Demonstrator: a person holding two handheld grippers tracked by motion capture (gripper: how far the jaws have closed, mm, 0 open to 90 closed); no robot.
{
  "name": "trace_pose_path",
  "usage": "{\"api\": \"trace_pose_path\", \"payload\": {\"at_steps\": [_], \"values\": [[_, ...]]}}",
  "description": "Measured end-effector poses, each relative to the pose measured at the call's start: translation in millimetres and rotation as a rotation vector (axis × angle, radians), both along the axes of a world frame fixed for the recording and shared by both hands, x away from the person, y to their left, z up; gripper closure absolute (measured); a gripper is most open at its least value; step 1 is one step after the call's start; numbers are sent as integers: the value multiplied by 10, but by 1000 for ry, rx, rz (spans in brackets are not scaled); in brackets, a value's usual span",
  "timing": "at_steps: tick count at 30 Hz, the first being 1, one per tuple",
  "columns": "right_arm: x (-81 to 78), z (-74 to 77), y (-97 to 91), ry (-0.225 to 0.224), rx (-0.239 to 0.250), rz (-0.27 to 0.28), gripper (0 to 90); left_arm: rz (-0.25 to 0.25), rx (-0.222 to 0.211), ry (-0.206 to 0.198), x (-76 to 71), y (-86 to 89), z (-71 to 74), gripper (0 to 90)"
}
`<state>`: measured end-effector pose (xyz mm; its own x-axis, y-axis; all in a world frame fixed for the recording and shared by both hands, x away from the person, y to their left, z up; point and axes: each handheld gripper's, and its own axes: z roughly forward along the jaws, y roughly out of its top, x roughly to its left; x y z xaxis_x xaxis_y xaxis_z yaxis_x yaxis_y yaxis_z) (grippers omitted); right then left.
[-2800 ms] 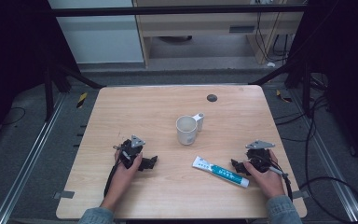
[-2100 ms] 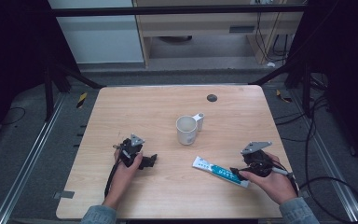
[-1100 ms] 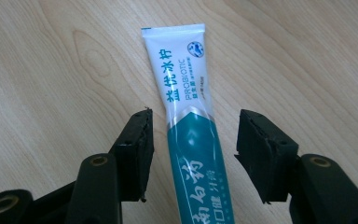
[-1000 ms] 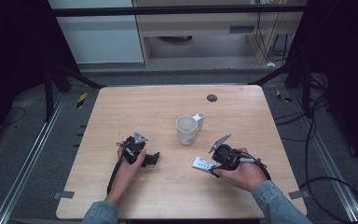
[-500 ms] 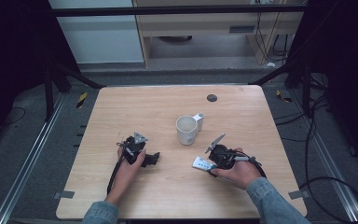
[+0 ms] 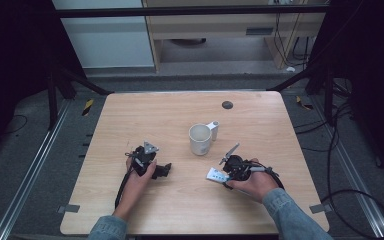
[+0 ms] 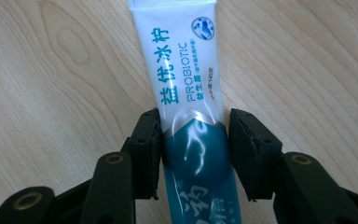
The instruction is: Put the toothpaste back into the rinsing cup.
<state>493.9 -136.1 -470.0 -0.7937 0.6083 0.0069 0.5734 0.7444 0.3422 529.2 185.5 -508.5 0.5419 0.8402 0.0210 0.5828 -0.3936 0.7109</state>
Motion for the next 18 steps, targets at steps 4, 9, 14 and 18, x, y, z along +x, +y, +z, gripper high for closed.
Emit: {"api": "trace_pose_path", "payload": {"at_steps": [4,9,14,18], "values": [[5,-1,9,7,-2,2,566,0,0,0,0,0,0,0],[14,5,18,29,-13,18,590,0,1,0,0,0,0,0],[13,15,43,30,-41,28,626,0,1,0,0,0,0,0],[2,30,60,22,-57,36,663,0,0,0,0,0,0,0]]}}
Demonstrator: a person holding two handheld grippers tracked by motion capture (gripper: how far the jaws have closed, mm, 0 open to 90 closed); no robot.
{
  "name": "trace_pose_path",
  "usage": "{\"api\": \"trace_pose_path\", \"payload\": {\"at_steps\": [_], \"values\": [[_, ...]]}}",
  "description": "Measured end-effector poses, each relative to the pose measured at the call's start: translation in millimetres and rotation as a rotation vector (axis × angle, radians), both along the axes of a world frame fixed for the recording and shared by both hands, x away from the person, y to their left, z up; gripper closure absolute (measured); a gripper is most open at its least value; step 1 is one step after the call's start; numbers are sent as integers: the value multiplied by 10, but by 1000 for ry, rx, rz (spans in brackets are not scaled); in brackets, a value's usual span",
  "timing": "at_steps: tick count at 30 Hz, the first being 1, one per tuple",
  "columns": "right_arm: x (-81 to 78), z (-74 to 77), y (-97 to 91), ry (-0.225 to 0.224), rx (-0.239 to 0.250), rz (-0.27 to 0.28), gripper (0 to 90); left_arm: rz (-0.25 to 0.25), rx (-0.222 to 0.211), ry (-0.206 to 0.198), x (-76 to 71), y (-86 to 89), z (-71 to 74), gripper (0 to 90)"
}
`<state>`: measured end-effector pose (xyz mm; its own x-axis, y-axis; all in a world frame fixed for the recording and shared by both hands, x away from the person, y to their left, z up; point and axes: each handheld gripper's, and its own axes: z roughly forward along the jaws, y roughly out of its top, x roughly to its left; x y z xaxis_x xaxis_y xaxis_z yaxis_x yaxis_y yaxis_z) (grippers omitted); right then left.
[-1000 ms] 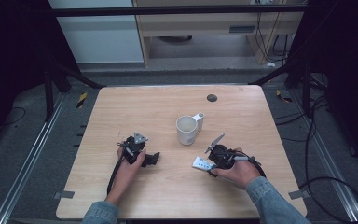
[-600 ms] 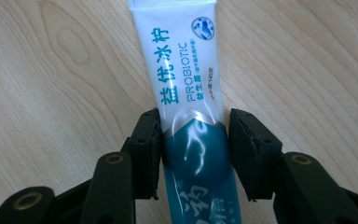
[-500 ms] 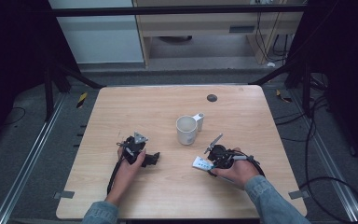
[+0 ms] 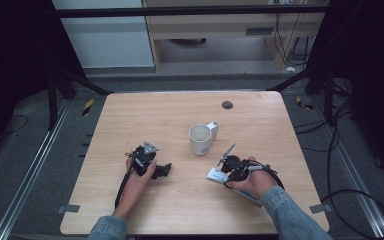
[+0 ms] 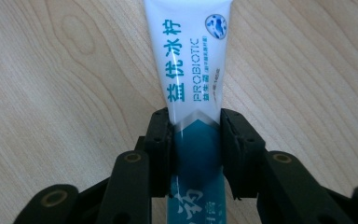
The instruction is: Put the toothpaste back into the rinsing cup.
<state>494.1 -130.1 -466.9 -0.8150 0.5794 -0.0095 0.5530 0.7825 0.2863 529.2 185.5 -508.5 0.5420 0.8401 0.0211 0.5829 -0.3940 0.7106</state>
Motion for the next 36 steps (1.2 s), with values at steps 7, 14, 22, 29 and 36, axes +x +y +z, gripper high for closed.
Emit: {"api": "trace_pose_path", "payload": {"at_steps": [7,14,22,29,36], "values": [[-9,61,-5,-8,13,-4,763,0,0,0,0,0,0,0],[-12,70,-40,-11,40,-22,784,0,0,0,0,0,0,0],[2,135,-103,-9,79,-44,792,3,-5,-1,0,-3,-2,0],[23,262,-175,-30,66,-57,793,3,-4,-1,0,-3,-2,0],[74,405,-271,-65,72,-90,793,2,-4,-1,1,-3,-1,0]]}}
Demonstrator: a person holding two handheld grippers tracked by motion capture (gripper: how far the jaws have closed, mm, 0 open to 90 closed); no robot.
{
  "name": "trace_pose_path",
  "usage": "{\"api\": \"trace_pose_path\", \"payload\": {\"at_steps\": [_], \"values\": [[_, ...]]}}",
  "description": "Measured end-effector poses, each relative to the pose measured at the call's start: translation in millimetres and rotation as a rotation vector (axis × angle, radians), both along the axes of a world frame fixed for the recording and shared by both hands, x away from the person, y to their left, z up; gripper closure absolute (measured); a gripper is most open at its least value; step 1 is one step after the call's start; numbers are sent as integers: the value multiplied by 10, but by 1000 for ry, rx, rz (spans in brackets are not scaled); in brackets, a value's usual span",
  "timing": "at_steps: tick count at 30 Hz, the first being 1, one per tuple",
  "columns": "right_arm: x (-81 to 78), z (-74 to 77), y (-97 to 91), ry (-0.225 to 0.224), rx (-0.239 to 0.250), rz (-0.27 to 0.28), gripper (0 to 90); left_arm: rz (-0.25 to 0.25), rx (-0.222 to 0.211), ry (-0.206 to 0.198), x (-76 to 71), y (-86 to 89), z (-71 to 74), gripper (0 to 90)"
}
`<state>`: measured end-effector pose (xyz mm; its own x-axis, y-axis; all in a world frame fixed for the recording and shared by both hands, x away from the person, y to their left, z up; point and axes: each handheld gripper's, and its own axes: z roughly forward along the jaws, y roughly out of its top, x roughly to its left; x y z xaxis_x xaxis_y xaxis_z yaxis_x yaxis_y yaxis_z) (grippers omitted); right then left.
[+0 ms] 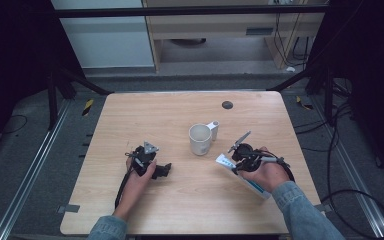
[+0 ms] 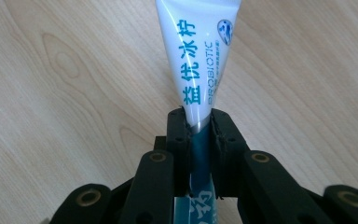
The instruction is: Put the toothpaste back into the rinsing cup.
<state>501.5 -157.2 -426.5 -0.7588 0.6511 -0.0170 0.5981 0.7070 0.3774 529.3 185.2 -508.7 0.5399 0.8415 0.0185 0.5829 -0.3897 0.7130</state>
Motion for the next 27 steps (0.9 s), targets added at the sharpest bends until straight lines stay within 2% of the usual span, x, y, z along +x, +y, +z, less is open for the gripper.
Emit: {"api": "trace_pose_path", "payload": {"at_steps": [7,11,23,27], "values": [[66,70,-22,-30,-11,-9,792,-3,3,1,1,2,1,0],[95,116,-19,-58,18,-11,792,-1,1,-1,1,1,0,0],[150,215,30,-114,60,-27,793,-2,1,-1,1,1,0,0],[181,257,27,-151,112,-44,793,-5,6,0,1,5,2,0]]}}
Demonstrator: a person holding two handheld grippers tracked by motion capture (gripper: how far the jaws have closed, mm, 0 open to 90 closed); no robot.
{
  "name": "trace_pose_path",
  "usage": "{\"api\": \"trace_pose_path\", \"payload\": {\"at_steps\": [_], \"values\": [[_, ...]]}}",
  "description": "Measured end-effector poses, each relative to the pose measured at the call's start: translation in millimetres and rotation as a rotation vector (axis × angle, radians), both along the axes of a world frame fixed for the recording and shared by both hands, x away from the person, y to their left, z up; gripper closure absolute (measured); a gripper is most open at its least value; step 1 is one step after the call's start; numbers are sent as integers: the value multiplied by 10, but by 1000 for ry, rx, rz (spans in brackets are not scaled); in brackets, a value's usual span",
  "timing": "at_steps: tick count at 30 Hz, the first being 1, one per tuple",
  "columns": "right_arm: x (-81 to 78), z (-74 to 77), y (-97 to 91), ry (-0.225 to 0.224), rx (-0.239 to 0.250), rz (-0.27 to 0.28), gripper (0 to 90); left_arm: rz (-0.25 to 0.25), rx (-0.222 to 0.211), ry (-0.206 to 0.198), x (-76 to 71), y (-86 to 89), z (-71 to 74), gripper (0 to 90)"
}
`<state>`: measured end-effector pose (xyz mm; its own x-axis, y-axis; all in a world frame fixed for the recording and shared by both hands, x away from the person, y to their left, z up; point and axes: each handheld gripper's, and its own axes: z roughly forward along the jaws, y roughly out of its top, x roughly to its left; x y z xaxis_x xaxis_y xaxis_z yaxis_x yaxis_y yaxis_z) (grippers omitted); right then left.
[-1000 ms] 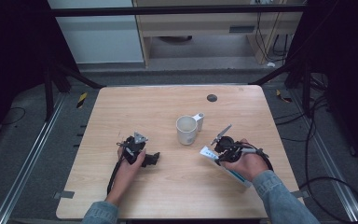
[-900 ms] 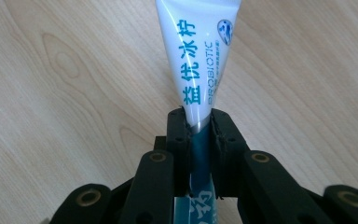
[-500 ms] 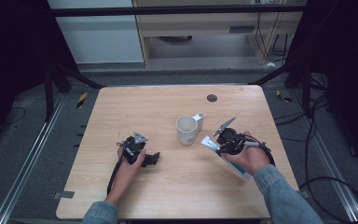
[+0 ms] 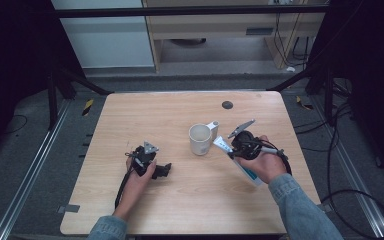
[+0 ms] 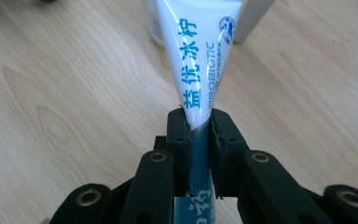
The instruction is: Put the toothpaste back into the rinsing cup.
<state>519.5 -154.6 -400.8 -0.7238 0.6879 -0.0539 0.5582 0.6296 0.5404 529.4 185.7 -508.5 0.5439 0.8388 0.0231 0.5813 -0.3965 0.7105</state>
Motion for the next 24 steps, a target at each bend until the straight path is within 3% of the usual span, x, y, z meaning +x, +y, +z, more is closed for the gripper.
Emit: {"api": "trace_pose_path", "payload": {"at_steps": [11,24], "values": [[54,157,45,-63,75,-11,794,3,-5,-2,-1,-4,-2,0],[119,315,88,-127,120,-41,794,4,-5,-1,-1,-4,-2,0]]}}
